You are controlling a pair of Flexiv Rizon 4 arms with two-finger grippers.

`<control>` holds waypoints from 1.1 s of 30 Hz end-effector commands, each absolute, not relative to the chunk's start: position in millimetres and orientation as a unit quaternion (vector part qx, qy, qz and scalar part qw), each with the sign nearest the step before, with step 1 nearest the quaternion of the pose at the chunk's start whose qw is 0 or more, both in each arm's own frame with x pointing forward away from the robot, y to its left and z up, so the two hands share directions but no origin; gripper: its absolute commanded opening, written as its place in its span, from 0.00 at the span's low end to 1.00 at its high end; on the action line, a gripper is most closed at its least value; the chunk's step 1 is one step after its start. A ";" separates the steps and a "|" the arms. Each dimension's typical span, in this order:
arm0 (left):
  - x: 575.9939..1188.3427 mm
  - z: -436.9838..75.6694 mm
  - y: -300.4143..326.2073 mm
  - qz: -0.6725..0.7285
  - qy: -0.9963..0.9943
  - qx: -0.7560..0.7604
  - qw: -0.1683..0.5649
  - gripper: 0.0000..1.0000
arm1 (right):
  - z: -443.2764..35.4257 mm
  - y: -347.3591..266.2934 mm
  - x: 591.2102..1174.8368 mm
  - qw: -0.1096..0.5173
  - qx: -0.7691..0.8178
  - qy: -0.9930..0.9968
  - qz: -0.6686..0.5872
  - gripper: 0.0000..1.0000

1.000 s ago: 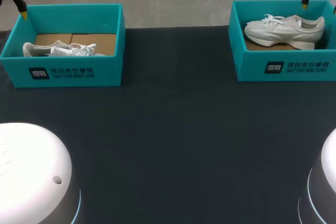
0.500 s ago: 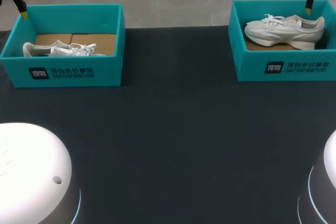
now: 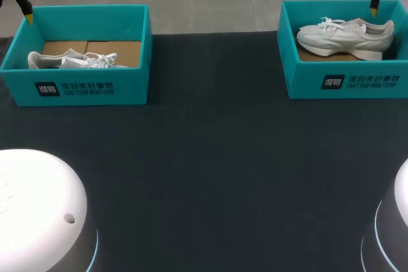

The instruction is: Take the shoe out of the shoebox, open the shoe tongue, remove and reinsert the insole, then place the shoe into the shoebox

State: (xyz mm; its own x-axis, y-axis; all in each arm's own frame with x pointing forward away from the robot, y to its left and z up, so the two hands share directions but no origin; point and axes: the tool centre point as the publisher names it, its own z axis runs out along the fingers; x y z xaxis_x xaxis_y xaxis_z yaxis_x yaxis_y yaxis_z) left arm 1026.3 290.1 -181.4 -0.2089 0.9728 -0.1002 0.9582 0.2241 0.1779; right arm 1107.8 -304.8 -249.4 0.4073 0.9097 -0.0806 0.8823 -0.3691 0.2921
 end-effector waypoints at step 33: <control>1025.8 -180.9 290.1 0.040 0.776 0.622 0.094 1.00 | -312.2 -332.6 1160.6 0.122 0.842 0.525 -0.019 0.65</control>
